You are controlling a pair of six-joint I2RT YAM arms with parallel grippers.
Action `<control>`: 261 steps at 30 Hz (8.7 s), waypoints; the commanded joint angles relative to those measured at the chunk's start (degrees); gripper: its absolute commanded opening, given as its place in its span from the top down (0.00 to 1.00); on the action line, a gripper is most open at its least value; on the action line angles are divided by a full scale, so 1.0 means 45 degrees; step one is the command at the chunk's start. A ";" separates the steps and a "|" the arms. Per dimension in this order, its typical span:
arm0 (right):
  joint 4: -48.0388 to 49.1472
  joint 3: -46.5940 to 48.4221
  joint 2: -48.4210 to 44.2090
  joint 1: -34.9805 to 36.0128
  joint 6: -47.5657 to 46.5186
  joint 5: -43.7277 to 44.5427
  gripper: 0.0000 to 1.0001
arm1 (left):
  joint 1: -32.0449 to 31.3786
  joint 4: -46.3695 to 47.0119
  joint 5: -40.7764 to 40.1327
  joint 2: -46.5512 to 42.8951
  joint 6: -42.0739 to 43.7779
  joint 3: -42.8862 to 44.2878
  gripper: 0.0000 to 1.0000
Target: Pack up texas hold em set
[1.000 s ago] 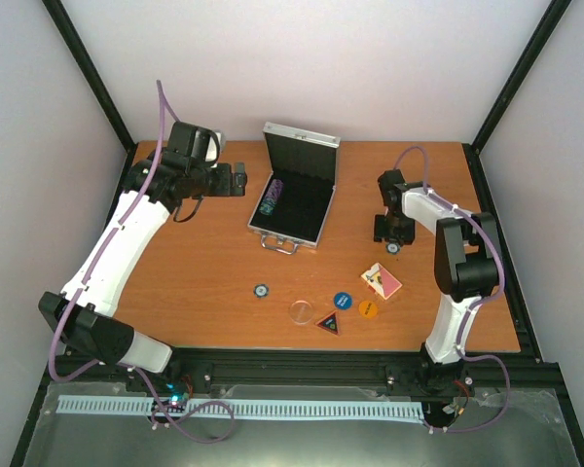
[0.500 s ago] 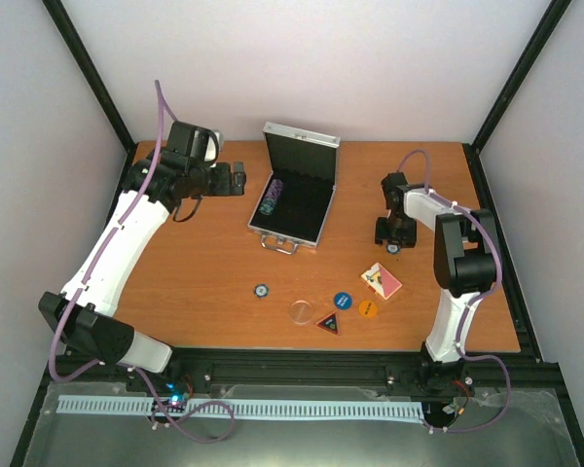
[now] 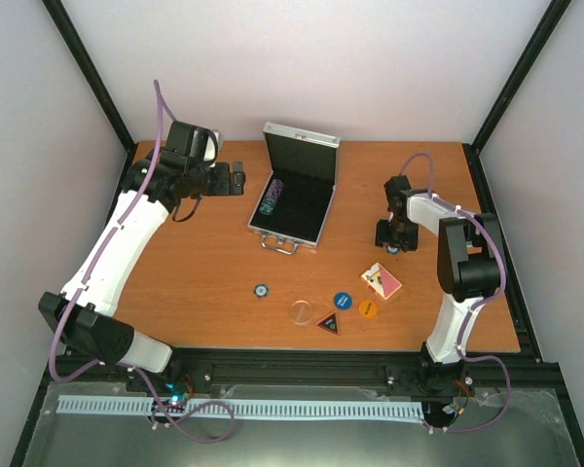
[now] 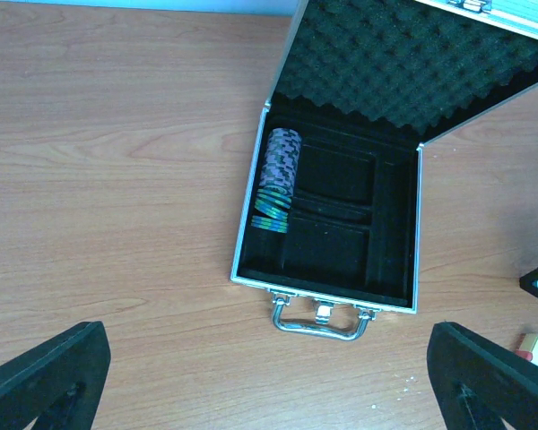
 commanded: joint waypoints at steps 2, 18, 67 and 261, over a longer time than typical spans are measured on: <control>-0.0514 -0.0633 0.0282 -0.0068 -0.0129 -0.0165 0.39 | 0.0108 0.0116 0.0160 -0.0136 -0.0148 0.0200 0.00; 0.0044 -0.1990 -0.0112 -0.0328 0.0032 -0.0222 0.42 | 0.0144 0.0042 0.0143 -0.0259 -0.0111 0.0118 0.00; -0.1718 -0.0049 -0.1285 -0.0216 -0.0215 -0.0845 0.97 | 0.0266 0.0455 0.0518 -0.0388 -0.0215 -0.0385 0.00; 0.0362 0.0948 -0.1143 -0.1325 0.1143 -0.1699 0.00 | -0.5759 0.2192 -0.0399 -0.1365 -0.1764 -0.8888 0.15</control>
